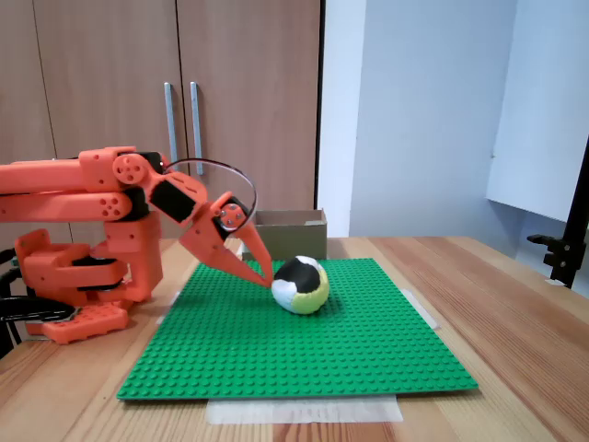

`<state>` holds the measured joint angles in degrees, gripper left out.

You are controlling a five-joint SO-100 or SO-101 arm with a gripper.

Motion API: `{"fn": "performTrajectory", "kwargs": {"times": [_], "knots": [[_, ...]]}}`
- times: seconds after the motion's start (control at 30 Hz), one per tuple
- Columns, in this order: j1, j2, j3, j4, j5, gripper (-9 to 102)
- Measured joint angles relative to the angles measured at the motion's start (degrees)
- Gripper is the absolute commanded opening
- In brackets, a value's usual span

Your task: Pick the ball and put it in the box.

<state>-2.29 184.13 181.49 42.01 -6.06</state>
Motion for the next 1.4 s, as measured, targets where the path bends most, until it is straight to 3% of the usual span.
{"fn": "performTrajectory", "kwargs": {"times": [0.87, 1.4], "knots": [[0.3, 0.0, -0.7, 1.0, 0.7, -1], [0.5, -13.2, -20.3, 11.1, -0.1, -1]]}}
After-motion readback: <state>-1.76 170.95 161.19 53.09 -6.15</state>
